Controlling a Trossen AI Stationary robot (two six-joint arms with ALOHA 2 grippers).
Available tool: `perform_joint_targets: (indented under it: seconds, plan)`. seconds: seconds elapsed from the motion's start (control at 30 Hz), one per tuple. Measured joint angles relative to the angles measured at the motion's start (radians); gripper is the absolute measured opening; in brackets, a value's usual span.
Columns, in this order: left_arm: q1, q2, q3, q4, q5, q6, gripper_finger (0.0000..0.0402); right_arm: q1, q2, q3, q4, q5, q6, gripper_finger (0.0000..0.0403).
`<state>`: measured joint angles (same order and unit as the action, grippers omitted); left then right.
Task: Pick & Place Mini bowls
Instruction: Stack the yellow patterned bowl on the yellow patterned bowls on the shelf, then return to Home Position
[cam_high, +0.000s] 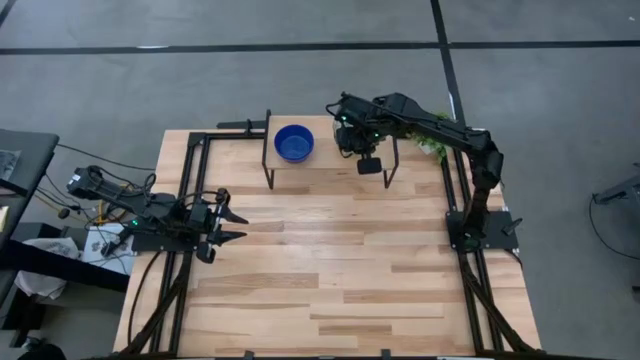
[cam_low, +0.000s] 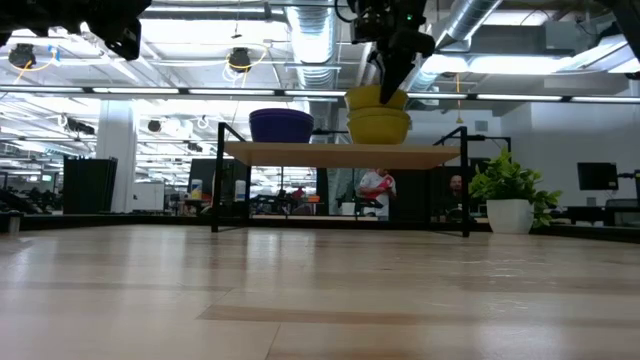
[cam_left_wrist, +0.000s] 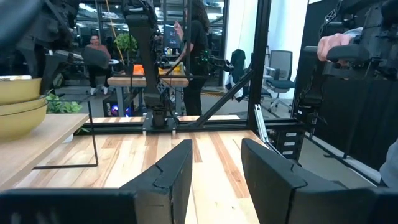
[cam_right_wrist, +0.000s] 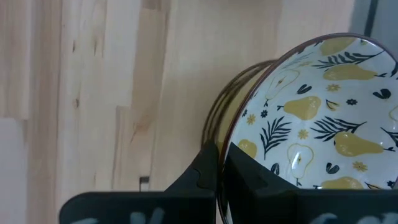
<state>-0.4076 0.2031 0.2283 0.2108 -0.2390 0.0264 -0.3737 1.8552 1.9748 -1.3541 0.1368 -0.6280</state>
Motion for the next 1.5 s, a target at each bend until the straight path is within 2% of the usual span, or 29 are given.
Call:
perform_joint_targets:
  seconds: [0.23, 1.1, 1.3, 1.5]
  plan:
    - [0.0, 0.0, 0.0, 0.0, 0.0, 0.002, 0.0137, 0.0, -0.001, 0.001, 0.008, 0.0, 0.016, 0.0006]
    - [0.0, 0.0, 0.0, 0.0, 0.0, 0.002, 0.0137, 0.026, -0.002, 0.001, 0.0, 0.009, 0.07, 0.0096]
    - [0.0, 0.0, 0.0, 0.0, 0.0, 0.002, 0.0136, 0.056, -0.004, 0.065, -0.024, 0.073, 0.056, 0.0118]
    - [0.0, 0.0, 0.0, 0.0, 0.0, 0.002, 0.0137, 0.073, -0.004, 0.163, -0.028, 0.072, 0.054, 0.0127]
